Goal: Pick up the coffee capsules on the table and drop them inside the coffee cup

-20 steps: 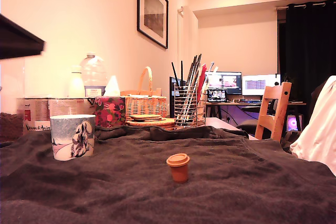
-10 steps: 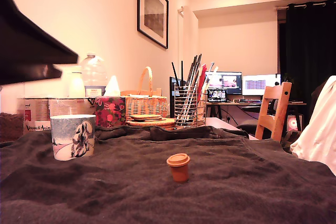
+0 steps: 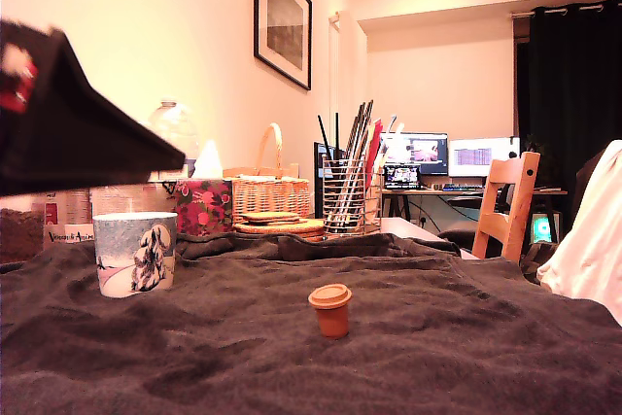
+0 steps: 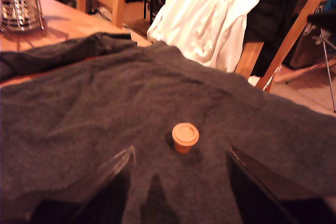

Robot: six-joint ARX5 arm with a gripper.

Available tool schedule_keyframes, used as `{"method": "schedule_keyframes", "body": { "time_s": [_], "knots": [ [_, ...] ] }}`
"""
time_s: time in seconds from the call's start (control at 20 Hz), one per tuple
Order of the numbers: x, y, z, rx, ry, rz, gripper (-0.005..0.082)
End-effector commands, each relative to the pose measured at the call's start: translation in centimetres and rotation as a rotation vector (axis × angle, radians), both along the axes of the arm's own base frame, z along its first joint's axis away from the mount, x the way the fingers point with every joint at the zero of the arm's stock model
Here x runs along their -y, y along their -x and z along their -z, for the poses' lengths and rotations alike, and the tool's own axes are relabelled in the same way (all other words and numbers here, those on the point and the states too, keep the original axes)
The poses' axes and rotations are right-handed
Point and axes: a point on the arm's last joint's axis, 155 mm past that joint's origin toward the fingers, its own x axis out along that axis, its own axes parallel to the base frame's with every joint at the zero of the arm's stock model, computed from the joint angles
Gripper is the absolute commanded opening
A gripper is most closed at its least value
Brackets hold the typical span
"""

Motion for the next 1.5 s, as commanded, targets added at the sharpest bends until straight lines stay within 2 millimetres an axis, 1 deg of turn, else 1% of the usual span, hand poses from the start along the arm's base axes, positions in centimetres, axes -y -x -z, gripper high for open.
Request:
{"method": "schedule_keyframes", "body": {
  "time_s": [0.0, 0.3, 0.6, 0.8, 1.0, 1.1, 1.45],
  "knots": [
    [0.1, 0.1, 1.0, -0.002, -0.022, 0.009, 0.0498],
    [0.5, -0.5, 2.3, 0.002, -0.049, 0.016, 0.0498],
    [1.4, -0.5, 3.8, -0.011, -0.072, 0.042, 0.0498],
    [3.1, -1.1, 4.2, -0.039, -0.094, 0.070, 0.0498],
    [5.0, -2.0, 5.3, -0.122, -0.161, 0.096, 0.0498],
    [5.9, -2.4, 5.6, -0.155, -0.189, 0.109, 0.0498],
    [7.9, -4.5, 6.2, -0.262, -0.274, 0.114, 0.0498]
  ]
}}
